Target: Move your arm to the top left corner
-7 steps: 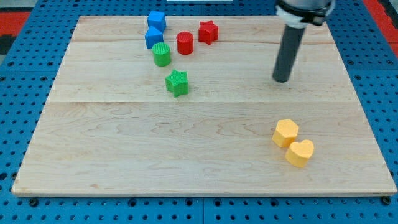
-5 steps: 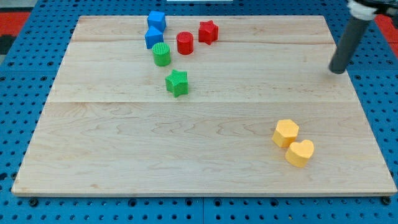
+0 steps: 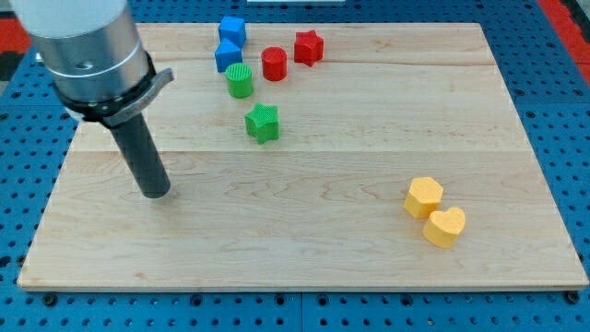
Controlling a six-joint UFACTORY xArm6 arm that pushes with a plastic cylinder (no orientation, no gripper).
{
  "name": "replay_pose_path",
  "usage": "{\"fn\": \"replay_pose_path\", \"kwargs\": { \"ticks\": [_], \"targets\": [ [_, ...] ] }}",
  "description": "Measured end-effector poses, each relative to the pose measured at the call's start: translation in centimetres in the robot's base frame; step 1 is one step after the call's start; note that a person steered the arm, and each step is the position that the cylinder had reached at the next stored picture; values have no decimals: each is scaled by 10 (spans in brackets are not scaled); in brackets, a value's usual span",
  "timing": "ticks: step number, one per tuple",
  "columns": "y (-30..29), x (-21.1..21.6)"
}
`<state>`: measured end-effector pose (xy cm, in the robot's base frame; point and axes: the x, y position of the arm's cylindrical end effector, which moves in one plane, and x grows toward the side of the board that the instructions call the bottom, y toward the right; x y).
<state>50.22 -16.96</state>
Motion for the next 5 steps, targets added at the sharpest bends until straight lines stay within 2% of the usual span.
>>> {"fn": "replay_pose_path", "kwargs": {
  "ticks": [4, 5],
  "targets": [
    [2, -12],
    [-55, -29]
  ]
}}
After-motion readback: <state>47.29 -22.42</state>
